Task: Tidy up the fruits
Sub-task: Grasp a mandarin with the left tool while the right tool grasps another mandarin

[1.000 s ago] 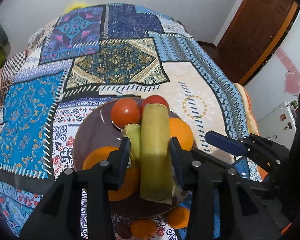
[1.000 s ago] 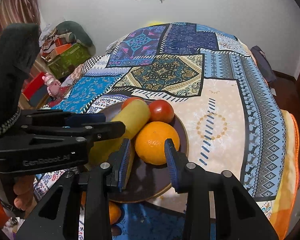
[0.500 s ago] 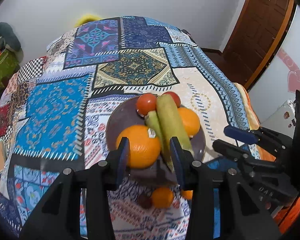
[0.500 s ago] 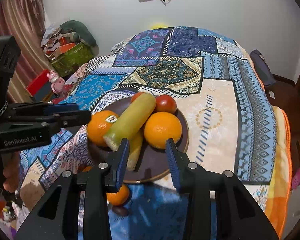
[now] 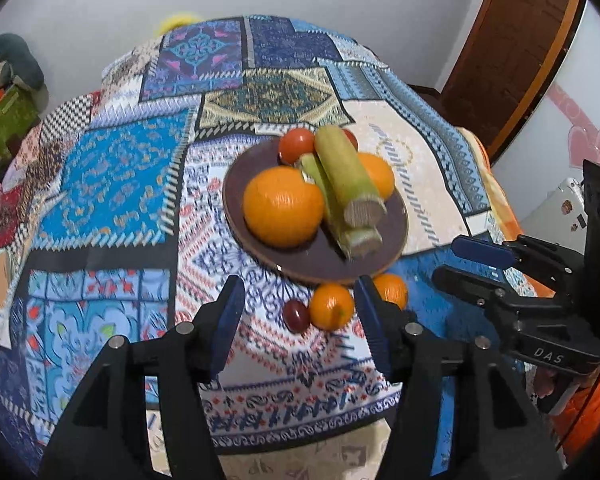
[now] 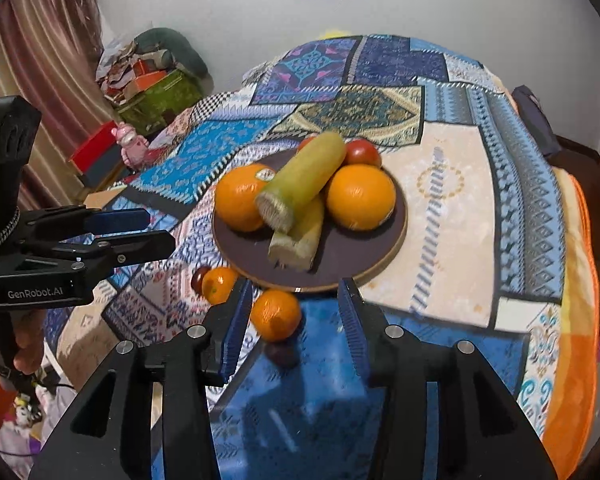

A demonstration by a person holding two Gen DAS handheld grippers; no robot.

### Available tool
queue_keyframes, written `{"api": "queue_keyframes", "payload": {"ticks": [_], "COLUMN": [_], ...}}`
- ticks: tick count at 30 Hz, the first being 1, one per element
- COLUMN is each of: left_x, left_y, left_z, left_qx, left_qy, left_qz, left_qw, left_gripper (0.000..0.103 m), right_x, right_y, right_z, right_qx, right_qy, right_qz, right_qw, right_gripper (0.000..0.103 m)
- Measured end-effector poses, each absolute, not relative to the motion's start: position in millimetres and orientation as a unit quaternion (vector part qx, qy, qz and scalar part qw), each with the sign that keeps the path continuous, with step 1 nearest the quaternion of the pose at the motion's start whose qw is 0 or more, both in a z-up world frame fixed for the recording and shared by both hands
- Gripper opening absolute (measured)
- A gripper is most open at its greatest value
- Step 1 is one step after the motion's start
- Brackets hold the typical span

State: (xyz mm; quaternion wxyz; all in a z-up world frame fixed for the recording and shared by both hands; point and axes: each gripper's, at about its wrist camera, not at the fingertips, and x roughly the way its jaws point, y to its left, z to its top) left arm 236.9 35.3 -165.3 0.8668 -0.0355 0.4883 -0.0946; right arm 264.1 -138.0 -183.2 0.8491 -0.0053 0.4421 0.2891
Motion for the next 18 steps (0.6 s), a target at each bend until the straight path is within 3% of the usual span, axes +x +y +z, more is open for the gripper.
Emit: {"api": "queue_keyframes", "payload": {"ticks": [18], "left_x": [242.4], "left_y": [15.9], "left_z": [-200.7], "left_qx": [-0.033], "left_qy": [0.504], "left_qz": [-0.127], "left_qw": [0.854], "left_gripper": [0.056], "right_x": [272.7], "right_y": [-119.6], "right_z": [-227.0], "right_qx": [0.006], "right_qy": [0.483], "right_qz": [0.305], "right_qw": [0.821], "right_gripper": [0.041]}}
